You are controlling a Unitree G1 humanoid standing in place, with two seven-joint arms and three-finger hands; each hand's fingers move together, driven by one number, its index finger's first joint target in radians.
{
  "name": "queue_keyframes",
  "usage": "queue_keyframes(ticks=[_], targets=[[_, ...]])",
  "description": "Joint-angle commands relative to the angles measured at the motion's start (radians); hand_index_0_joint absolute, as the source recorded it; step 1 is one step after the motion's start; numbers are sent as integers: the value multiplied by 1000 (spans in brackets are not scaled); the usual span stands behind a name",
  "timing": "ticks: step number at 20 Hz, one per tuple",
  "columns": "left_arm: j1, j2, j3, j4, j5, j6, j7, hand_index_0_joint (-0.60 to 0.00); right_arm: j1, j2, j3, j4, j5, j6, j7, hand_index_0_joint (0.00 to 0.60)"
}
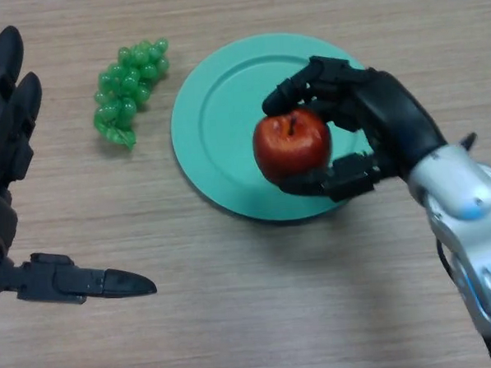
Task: Pick up the red apple and place it on the plate
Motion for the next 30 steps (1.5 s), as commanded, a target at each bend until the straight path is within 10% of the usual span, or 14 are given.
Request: queue_keyframes(ticks=[1, 8, 13, 22, 30], targets=[[-4, 16, 62, -66, -55, -104, 7, 0, -119, -2, -5, 85, 38, -240, -117, 600], [21, 2, 85, -64, -70, -131, -8, 0, -221, -2, 22, 442, -19, -444, -270, 600], [26, 1, 91, -54, -76, -164, -23, 0, -232, -2, 18, 424, 18, -406, -264, 3], [-36, 46, 118, -22, -81, -120, -45, 0, -16, -49, -192, -340, 94, -52, -18, 0], [-28, 44, 94, 94, -51, -268, -69, 0, 400, -43, -216, -649, 216, -117, -86, 0]])
